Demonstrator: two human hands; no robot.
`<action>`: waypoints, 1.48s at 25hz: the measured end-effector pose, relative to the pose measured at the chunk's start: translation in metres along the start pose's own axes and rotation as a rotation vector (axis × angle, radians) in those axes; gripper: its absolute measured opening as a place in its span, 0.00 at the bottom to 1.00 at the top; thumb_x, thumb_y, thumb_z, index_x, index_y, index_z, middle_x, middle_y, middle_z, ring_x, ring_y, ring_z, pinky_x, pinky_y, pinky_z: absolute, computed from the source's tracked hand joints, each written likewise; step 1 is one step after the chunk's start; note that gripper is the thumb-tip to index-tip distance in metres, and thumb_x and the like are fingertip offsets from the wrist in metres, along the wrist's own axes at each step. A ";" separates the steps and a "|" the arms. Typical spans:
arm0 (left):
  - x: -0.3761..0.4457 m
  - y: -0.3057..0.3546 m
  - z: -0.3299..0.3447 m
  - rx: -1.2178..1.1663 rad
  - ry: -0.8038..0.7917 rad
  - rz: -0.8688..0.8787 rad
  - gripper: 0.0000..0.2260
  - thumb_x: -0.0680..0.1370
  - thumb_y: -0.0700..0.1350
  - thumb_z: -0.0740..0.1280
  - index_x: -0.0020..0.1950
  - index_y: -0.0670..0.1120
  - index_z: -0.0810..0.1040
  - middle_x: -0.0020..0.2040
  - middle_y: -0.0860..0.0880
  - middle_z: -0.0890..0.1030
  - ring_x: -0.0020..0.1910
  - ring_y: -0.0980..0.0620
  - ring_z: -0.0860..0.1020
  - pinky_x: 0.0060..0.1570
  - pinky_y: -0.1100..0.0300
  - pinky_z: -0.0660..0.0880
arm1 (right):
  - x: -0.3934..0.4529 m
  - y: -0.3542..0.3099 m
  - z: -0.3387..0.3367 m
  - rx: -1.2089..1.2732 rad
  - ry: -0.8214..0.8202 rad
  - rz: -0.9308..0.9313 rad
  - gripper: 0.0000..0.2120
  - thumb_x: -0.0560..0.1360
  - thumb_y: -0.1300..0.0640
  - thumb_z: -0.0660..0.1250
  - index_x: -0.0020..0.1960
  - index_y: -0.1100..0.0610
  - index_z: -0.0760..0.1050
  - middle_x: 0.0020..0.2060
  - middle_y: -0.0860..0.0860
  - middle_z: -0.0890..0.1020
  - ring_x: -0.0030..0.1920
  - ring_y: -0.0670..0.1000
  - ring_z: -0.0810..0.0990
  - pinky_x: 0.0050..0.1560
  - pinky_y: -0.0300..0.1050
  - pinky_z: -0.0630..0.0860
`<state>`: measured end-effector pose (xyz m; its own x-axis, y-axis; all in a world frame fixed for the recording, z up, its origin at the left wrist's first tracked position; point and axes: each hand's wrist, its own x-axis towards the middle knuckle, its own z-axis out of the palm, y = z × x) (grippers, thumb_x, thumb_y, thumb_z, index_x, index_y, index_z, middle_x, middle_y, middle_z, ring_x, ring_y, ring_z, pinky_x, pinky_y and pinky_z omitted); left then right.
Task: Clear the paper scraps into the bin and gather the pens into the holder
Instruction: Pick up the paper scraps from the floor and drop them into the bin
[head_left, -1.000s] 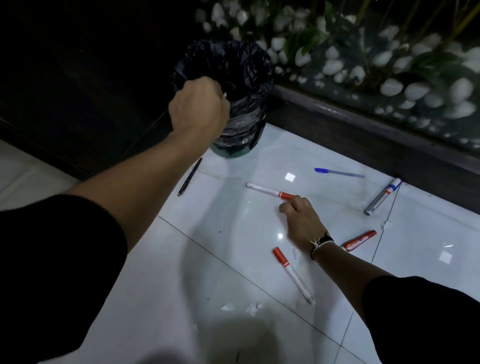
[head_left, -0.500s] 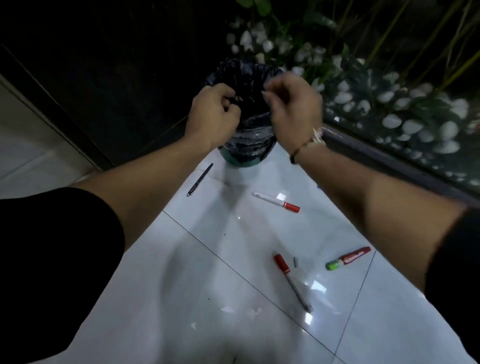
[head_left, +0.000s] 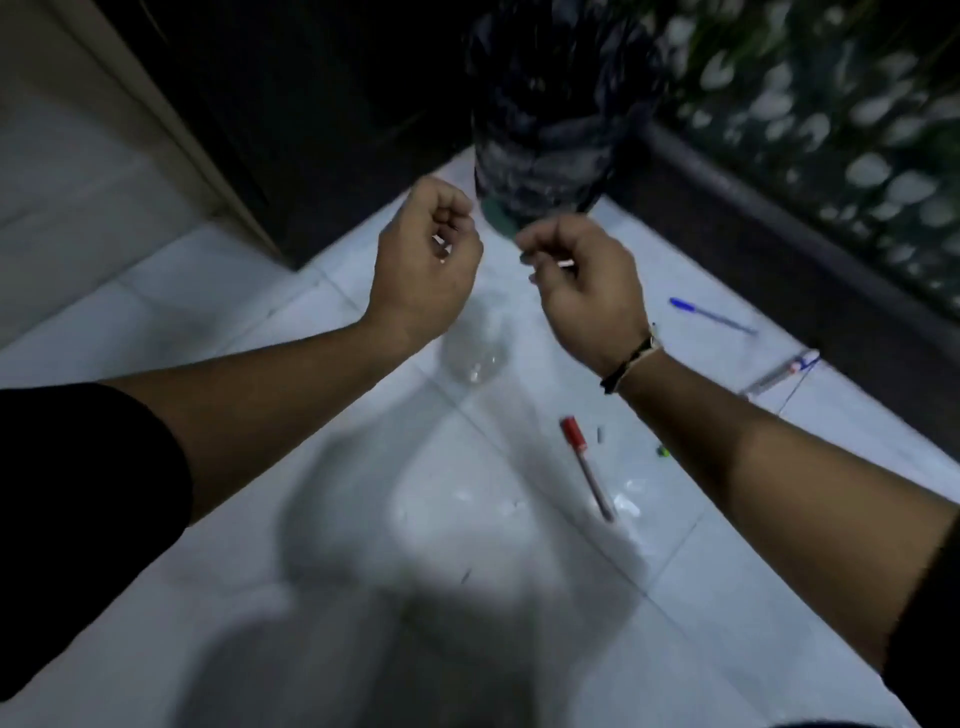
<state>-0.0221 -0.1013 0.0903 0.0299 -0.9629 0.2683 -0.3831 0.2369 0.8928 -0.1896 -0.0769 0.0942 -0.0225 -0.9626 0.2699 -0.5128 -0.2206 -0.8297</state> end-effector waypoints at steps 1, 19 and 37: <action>-0.024 -0.014 0.000 0.017 -0.020 -0.038 0.06 0.78 0.38 0.65 0.54 0.41 0.76 0.45 0.53 0.78 0.41 0.61 0.75 0.44 0.72 0.71 | -0.028 0.012 0.010 -0.001 -0.054 0.010 0.11 0.76 0.68 0.63 0.53 0.59 0.81 0.50 0.52 0.83 0.49 0.47 0.83 0.50 0.36 0.79; -0.284 -0.129 -0.034 0.845 -0.534 0.013 0.33 0.83 0.56 0.57 0.82 0.39 0.55 0.83 0.40 0.55 0.83 0.45 0.52 0.80 0.44 0.53 | -0.256 0.062 0.090 -0.417 -0.567 0.107 0.28 0.73 0.59 0.60 0.71 0.69 0.68 0.63 0.64 0.73 0.60 0.62 0.72 0.62 0.53 0.74; -0.283 -0.128 0.013 0.813 -0.397 0.327 0.25 0.83 0.46 0.60 0.78 0.36 0.64 0.79 0.39 0.64 0.81 0.44 0.60 0.76 0.44 0.63 | -0.179 0.141 -0.010 -0.531 -0.033 0.230 0.14 0.78 0.61 0.65 0.61 0.62 0.80 0.53 0.62 0.79 0.53 0.62 0.79 0.52 0.50 0.77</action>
<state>0.0062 0.1395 -0.1046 -0.4499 -0.8739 0.1841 -0.8441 0.4834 0.2320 -0.2665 0.0664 -0.0658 -0.1622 -0.9827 0.0896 -0.8585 0.0957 -0.5038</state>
